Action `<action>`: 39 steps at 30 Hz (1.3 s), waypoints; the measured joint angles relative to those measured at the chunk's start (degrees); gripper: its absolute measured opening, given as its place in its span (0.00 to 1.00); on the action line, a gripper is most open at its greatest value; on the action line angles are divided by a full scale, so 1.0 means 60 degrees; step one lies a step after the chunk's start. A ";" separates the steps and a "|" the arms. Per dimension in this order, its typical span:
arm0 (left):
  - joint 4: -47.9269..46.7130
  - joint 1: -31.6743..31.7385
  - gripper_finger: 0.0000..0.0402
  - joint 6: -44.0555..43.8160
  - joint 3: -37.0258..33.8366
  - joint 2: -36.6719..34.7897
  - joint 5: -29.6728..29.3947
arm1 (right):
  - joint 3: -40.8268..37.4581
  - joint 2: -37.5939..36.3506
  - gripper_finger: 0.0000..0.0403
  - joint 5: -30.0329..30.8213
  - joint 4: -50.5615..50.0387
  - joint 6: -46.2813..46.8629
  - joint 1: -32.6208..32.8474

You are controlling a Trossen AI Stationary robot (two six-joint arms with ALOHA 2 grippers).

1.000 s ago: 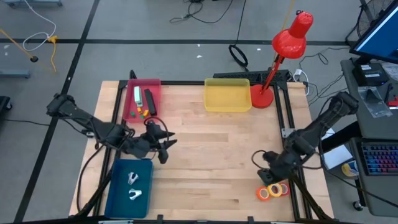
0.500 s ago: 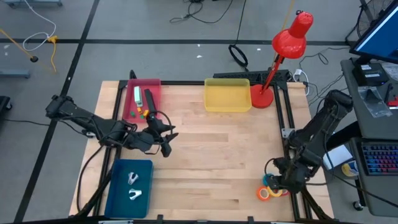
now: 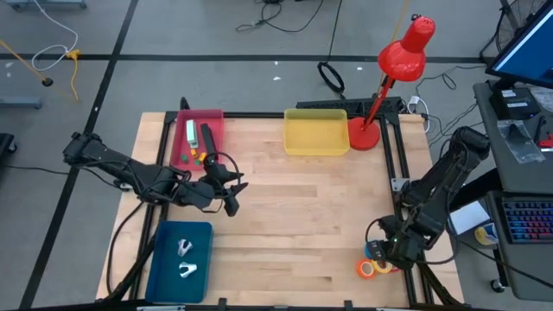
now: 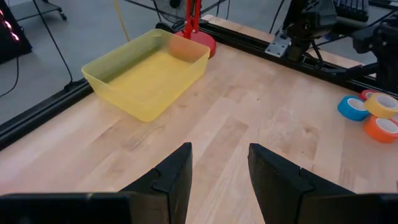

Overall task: Pick and place Stapler, Stapler remover, tape
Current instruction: Put the yellow tape into the yellow bin

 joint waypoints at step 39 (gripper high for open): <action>-0.0018 -0.0002 0.39 0.0000 0.0004 0.0004 -0.0015 | -0.0231 0.0949 0.40 -0.0750 0.0644 0.0185 0.0277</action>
